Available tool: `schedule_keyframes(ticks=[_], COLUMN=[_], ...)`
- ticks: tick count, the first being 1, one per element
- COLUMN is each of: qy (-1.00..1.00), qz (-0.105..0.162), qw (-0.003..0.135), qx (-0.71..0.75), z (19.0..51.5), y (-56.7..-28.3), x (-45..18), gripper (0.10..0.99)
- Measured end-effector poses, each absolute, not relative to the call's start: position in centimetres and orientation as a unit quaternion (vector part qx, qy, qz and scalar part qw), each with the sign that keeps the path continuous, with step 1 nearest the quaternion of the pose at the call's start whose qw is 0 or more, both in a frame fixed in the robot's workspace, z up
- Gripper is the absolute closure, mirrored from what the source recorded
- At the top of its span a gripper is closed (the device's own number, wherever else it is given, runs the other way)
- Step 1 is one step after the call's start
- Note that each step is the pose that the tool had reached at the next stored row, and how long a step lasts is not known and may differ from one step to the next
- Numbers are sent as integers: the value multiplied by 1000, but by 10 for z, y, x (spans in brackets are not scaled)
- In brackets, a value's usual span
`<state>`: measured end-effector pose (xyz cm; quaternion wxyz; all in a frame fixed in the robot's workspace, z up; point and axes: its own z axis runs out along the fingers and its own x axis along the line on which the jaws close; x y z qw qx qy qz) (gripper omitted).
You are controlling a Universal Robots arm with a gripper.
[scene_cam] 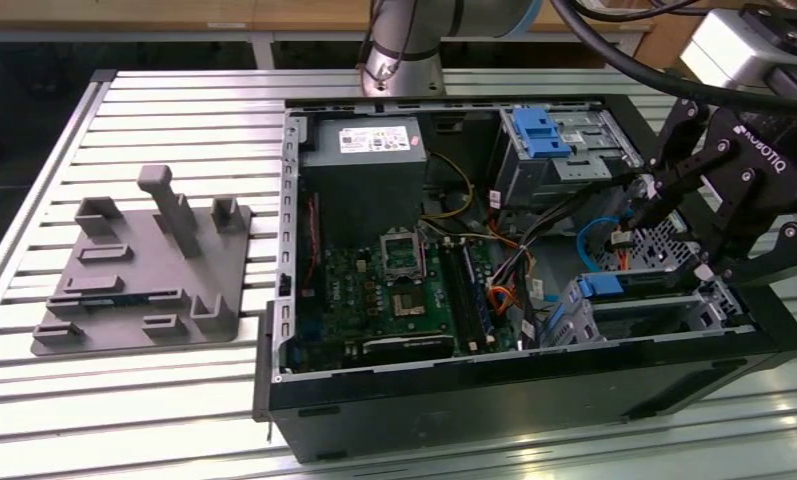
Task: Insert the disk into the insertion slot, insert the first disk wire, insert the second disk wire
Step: 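Insert the first disk wire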
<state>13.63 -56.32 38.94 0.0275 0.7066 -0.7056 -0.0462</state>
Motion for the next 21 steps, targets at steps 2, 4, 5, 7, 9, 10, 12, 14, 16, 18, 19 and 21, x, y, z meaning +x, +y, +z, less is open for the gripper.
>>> schedule_keyframes(ticks=[2, 4, 5, 7, 9, 10, 12, 14, 16, 18, 19, 21], qy=[-706, -706, -706, -706, -707, -707, -708, -708, -708, -708, -709, -711], qz=[-46, -46, -46, -38, -21, -14, -2, 4, 8, 15, 19, 25], qw=[28, 28, 28, 33, 35, 30, 17, 7, -2, -12, -17, -23], qx=[707, 707, 707, 706, 706, 706, 706, 706, 706, 706, 705, 702], z=[389, 389, 389, 390, 389, 389, 389, 389, 389, 389, 389, 389], y=[-563, -563, -563, -562, -561, -561, -561, -561, -561, -561, -561, -561], x=[136, 136, 136, 136, 135, 134, 134, 134, 134, 133, 133, 132], gripper=[471, 471, 471, 471, 471, 471, 471, 471, 471, 471, 471, 471])
